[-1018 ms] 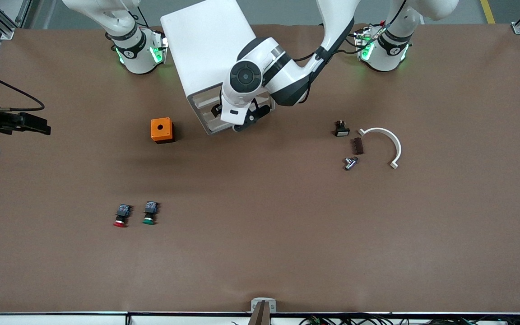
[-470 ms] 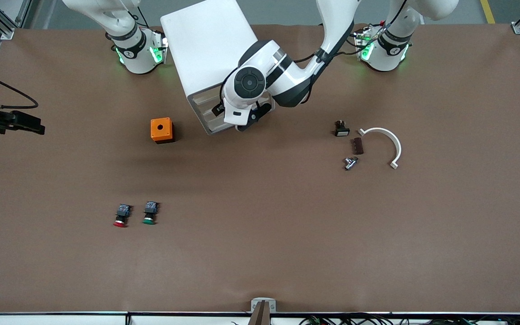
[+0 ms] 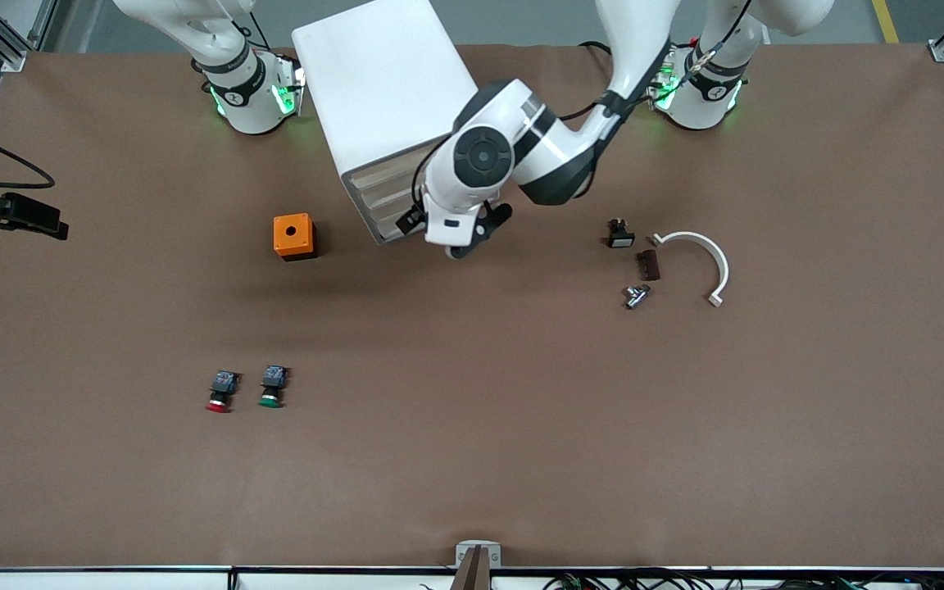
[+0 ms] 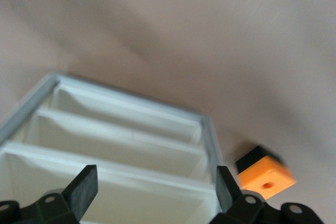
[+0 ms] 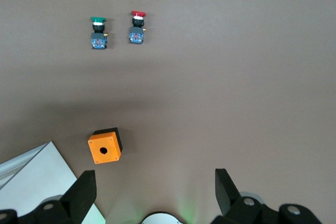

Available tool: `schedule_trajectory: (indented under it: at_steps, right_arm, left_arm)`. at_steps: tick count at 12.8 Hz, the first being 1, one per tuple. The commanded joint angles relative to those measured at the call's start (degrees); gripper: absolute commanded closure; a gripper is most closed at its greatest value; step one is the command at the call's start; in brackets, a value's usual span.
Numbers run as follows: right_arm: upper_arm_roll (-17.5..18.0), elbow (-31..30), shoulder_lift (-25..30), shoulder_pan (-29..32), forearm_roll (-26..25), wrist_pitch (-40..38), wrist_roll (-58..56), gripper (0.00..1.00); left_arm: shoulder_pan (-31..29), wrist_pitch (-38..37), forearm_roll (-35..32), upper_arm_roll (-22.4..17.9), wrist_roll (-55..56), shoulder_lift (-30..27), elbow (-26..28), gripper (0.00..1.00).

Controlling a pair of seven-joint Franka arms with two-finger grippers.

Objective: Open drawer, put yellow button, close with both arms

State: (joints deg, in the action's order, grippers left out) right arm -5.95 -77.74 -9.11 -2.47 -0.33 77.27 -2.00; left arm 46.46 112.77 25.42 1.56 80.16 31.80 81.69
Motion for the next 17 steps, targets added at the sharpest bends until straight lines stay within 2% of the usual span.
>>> schedule_trajectory:
  at_steps: [1, 5, 9, 12, 15, 17]
  right_arm:
    - [1.03, 0.48, 1.98, -0.17, -0.99, -1.16, 0.77, 0.0]
    - [0.86, -4.51, 6.72, 0.44, -0.37, 0.24, 0.86, 0.0]
    - [0.86, -13.83, 13.23, 0.88, -0.2, 8.32, 0.86, 0.0]
    - [0.86, -14.11, 13.68, 0.88, -0.02, 8.86, 0.77, 0.0]
    - [0.68, -14.11, 14.82, 1.06, 0.68, 8.78, 0.86, 0.0]
    - [0.59, -14.46, 15.43, 1.06, 1.64, 8.77, 0.78, 0.0]
  left_arm:
    - [-5.22, -5.51, -3.44, 0.11, -4.72, -5.24, -0.13, 0.01]
    - [-15.4, -14.05, -5.2, 0.02, -15.01, -13.06, -0.57, 0.01]
    - [-25.96, -18.18, -7.56, 0.02, -25.2, -18.52, -0.57, 0.01]
    - [-30.8, -23.45, -12.92, 0.02, -34.07, -19.23, -0.57, 0.01]
    - [-36.52, -31.18, -17.66, 0.1, -50.83, -20.46, -0.4, 0.01]
    - [-39.33, -32.17, -19.87, 0.37, -57.8, -21.34, -0.13, 0.01]
